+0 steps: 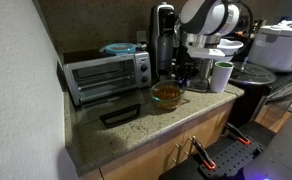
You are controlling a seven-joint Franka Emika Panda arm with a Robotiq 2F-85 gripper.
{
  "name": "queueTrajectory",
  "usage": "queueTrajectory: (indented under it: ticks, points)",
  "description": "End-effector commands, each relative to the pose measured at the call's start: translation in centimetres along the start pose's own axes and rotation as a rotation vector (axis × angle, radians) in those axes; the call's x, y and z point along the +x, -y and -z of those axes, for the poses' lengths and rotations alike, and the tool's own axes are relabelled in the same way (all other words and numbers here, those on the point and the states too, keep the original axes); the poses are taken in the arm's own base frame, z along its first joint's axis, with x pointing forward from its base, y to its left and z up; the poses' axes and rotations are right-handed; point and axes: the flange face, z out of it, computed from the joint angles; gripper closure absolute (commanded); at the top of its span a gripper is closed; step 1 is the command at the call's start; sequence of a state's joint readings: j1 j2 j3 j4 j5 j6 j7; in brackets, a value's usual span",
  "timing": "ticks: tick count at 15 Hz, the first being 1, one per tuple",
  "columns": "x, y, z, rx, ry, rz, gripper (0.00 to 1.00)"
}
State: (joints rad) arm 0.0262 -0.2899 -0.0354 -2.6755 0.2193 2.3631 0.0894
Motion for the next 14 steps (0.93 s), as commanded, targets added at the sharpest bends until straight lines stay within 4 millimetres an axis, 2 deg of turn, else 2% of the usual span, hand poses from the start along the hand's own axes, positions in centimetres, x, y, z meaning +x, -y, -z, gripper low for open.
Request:
queueTrajectory:
  ticks: [1, 6, 7, 14]
  points:
    - [-2.2, -1.8, 2.3, -0.017, -0.039, -0.108, 0.97]
    - [-3.7, -3.3, 2.9, 0.029, -0.074, -0.237, 0.97]
    - [-3.0, -3.2, 3.4, 0.041, -0.075, -0.257, 0.97]
    - [-2.6, -2.9, 4.0, 0.105, -0.133, -0.354, 0.97]
